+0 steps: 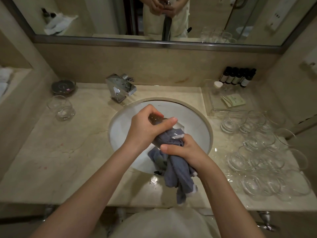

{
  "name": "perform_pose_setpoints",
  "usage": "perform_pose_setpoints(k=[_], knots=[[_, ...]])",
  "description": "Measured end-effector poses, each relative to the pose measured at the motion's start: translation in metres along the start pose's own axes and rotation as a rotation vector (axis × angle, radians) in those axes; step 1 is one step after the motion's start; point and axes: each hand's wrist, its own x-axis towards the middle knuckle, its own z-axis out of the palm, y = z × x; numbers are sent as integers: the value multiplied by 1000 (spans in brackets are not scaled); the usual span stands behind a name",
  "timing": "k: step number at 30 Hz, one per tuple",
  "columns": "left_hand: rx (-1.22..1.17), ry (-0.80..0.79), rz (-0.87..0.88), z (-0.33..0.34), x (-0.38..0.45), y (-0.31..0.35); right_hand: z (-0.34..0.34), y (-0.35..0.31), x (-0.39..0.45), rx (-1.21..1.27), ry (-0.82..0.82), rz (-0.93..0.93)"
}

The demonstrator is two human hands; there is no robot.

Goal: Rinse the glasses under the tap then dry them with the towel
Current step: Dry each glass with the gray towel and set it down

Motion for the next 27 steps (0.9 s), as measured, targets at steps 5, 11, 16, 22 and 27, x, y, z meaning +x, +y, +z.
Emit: perform_pose_setpoints(k=[5, 11, 16, 22, 27], knots=[[-10, -76, -3, -4, 9, 3, 8, 10, 0, 105, 119, -5], [185, -139, -275, -8, 18, -5, 17, 12, 2, -11, 220, -45], [76, -58, 223, -7, 7, -15, 10, 9, 0, 404, 142, 133], [-54, -251, -408, -12, 9, -2, 15, 14, 0, 74, 239, -43], [-56, -115, 28, -9, -6, -23, 3, 14, -2, 256, 65, 107]])
